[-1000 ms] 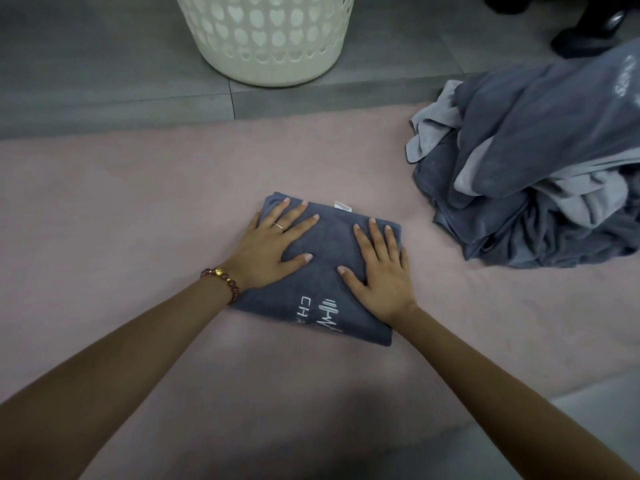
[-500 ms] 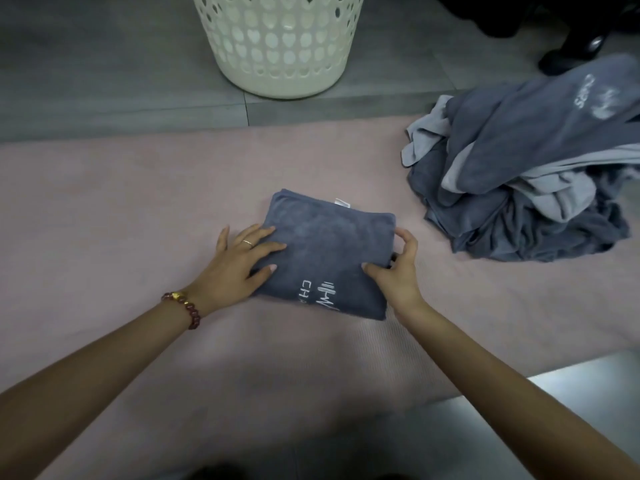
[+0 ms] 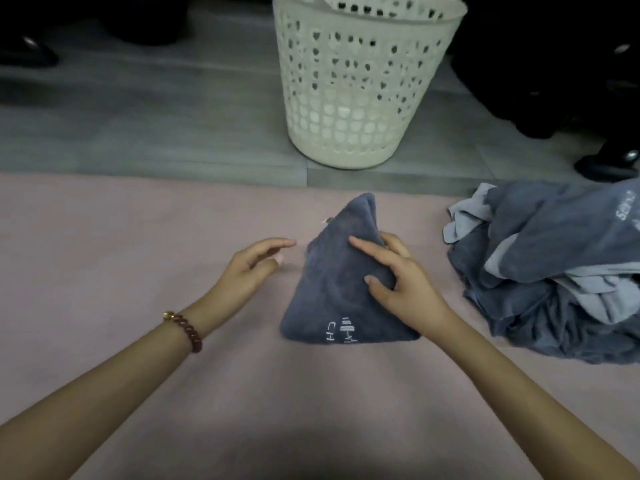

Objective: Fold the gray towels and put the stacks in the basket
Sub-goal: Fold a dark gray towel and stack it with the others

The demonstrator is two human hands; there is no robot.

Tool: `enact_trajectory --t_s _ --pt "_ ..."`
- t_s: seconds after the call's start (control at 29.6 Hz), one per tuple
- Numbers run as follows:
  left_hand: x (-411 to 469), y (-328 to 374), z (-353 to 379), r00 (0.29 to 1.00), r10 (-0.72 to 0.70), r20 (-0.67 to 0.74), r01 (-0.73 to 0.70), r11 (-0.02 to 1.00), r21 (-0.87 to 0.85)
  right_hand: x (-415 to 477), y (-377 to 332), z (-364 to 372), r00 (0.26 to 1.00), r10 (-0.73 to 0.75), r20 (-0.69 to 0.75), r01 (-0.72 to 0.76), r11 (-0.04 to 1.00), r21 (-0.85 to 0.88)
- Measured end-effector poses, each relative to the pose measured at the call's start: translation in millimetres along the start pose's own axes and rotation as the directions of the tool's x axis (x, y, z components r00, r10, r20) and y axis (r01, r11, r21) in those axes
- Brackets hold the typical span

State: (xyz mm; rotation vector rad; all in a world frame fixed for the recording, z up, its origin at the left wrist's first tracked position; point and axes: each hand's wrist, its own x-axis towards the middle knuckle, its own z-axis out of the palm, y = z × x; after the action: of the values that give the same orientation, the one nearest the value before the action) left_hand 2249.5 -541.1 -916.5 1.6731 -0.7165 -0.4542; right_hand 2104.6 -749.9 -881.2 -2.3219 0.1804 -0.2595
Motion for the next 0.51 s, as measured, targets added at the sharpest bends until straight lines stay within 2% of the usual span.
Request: enact_trajectory --t_s 0.14,0.24,0.41,0.51 --pt "5 16 -61 0.985 -0.051 -0.162 0.032 0.993 -0.115 89 -67 -4 0.983 -0.122 0.134 0.141 0.980 -0.143" --pt "0 21 -124 0.946 -0.067 -0.317 0.017 0.988 -0.155 152 -123 14 0.965 -0.221 0.138 0.252 0.929 -0.270" --pt "-22 -2 -235 0.799 -0.135 -0.586 0.000 0.975 -0.224 240 -211 83 0.911 -0.384 0.149 0.405 0.774 -0.487" --pt "-42 -35 -282 0.686 -0.204 -0.698 0.024 0.966 -0.259 273 -247 155 0.875 -0.412 0.252 0.469 0.601 -0.647"
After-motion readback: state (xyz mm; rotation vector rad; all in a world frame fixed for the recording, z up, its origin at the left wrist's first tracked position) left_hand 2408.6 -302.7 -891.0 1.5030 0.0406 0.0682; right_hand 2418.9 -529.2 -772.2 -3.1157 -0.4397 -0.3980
